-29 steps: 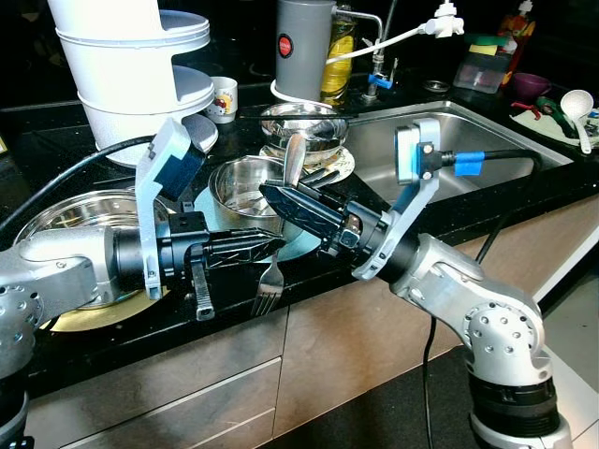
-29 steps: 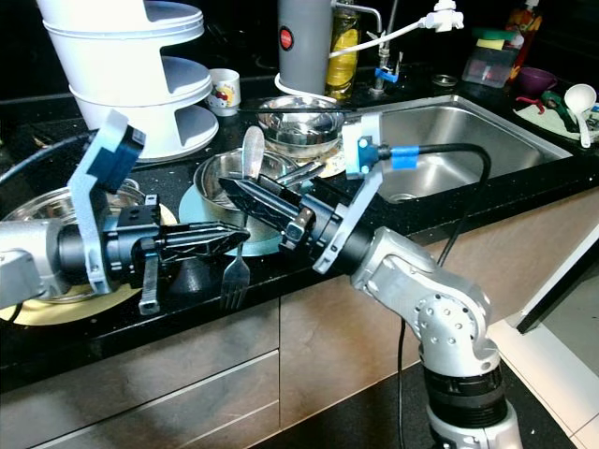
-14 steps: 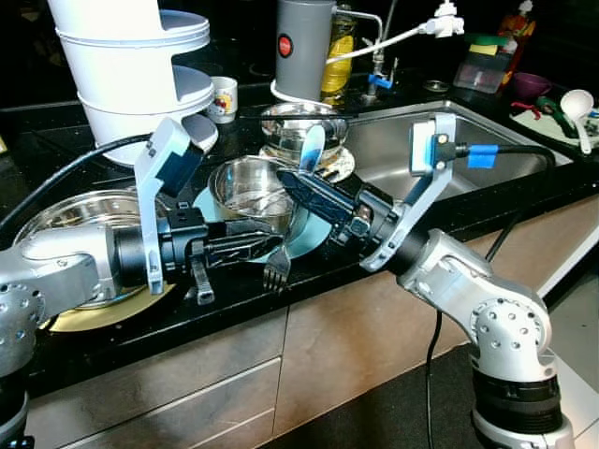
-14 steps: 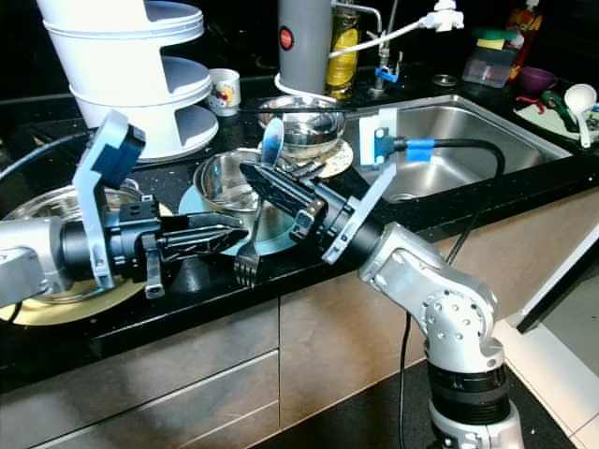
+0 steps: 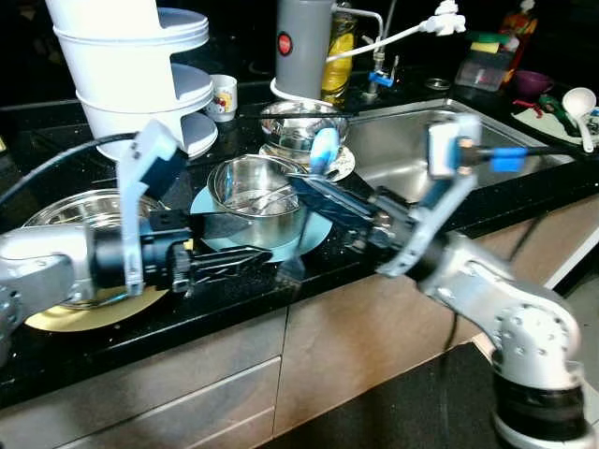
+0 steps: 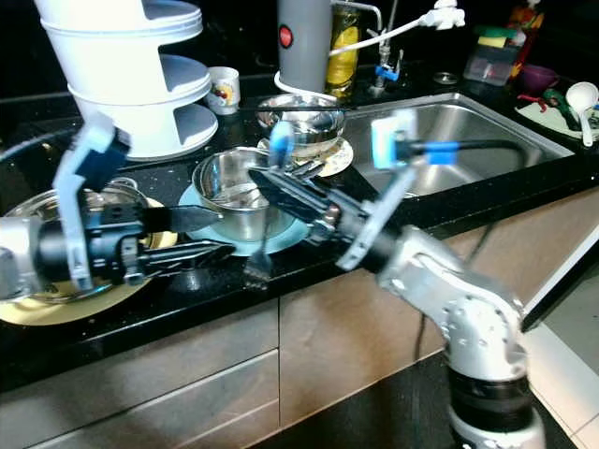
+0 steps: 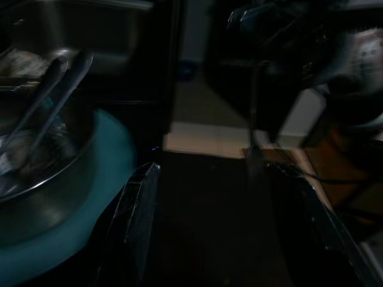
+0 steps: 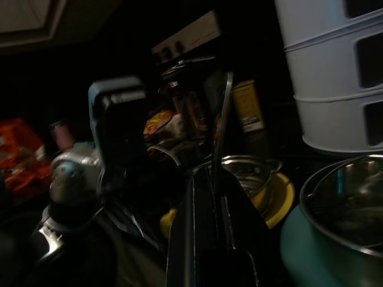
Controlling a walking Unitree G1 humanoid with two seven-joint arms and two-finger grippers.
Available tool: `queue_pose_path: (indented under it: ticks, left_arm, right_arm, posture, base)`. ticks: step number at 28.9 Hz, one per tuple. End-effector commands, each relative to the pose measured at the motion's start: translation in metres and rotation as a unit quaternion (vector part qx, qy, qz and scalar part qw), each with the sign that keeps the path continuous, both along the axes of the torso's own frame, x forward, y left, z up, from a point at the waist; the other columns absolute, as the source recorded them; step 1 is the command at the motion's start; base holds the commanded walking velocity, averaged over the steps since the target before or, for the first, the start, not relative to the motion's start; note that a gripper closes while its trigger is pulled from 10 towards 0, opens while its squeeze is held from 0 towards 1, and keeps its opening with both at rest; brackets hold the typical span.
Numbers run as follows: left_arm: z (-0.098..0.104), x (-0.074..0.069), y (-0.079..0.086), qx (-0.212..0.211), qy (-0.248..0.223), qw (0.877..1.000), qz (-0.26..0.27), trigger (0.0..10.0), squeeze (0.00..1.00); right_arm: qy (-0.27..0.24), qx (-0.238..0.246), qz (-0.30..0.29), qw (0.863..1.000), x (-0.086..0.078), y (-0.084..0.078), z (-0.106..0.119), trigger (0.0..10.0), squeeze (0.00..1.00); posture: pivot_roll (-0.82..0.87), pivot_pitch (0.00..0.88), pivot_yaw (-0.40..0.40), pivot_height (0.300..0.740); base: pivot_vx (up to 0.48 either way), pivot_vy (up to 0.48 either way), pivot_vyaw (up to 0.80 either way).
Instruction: Kitchen organization
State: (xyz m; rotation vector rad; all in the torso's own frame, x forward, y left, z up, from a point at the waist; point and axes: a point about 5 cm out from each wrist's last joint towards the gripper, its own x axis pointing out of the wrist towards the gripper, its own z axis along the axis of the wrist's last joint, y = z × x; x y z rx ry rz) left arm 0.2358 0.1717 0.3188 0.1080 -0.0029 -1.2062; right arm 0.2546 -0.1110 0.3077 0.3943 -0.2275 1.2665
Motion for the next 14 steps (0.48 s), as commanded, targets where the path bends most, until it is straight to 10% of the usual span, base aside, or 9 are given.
queue_pose_path:
  ticks: [1,8,14]
  left_arm:
    - [0.0,-0.017,0.003,0.022,0.008,0.998,-0.053,10.0,0.0]
    - [-0.028,-0.037,-0.012,0.093,0.062,0.988,-0.105,10.0,0.0]
    - [-0.061,-0.017,-0.026,0.134,0.069,0.989,-0.008,10.0,0.0]
  right_arm:
    - [-0.011,-0.02,0.031,0.999,-0.012,-0.006,-0.003,0.0,0.0]
    - [0.002,-0.072,0.049,0.996,-0.022,-0.011,-0.02,0.0,0.0]
    - [0.028,-0.155,0.054,0.986,-0.029,-0.01,-0.046,0.0,0.0]
  posture:
    - [-0.02,0.111,-0.039,0.74]
    - [-0.01,0.115,-0.035,0.74]
    - [-0.01,0.117,-0.034,0.74]
  base:
    - [0.0,0.0,0.0]
    - [0.0,0.0,0.0]
    - [0.0,0.0,0.0]
